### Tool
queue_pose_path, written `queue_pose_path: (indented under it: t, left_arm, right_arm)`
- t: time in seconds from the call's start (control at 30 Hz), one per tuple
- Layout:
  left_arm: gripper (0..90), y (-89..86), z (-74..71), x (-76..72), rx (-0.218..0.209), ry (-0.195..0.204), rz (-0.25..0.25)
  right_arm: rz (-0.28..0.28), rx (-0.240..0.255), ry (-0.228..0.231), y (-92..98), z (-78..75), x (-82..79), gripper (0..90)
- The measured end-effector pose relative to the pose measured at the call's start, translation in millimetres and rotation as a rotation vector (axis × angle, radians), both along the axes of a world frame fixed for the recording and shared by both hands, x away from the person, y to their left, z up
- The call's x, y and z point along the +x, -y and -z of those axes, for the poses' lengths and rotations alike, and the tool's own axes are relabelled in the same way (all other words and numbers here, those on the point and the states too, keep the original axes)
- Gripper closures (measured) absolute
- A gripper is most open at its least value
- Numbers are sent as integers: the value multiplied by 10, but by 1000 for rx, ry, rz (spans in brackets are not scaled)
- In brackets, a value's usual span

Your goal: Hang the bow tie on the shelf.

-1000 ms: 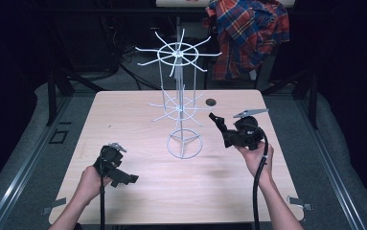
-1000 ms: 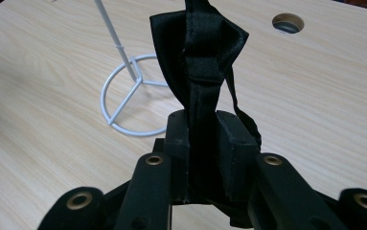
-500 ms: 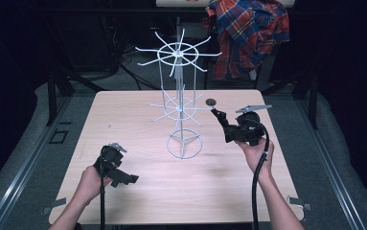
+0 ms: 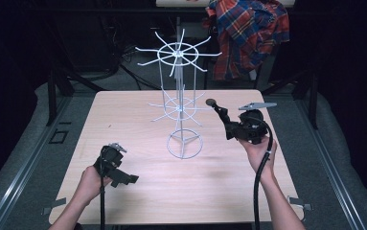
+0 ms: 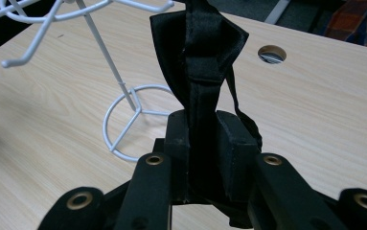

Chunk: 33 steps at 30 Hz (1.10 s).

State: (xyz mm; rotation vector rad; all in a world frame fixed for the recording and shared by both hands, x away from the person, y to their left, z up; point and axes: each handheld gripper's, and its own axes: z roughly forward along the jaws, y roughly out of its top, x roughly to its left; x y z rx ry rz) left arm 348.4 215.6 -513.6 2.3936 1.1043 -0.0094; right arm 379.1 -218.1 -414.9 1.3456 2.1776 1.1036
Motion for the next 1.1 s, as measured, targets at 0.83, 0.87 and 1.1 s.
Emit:
queue_pose_path:
  t: [0.83,0.87,1.1]
  left_arm:
    - [0,-2,-2,-3,3,1,1]
    - [0,-3,-3,-3,2,1,1]
    - [0,-2,-2,-2,2,0,2]
  right_arm:
    - [-85,30,-21,-265,55,-43,759]
    - [-91,25,-25,-266,73,-33,759]
    - [-90,30,-49,-281,150,-6,758]
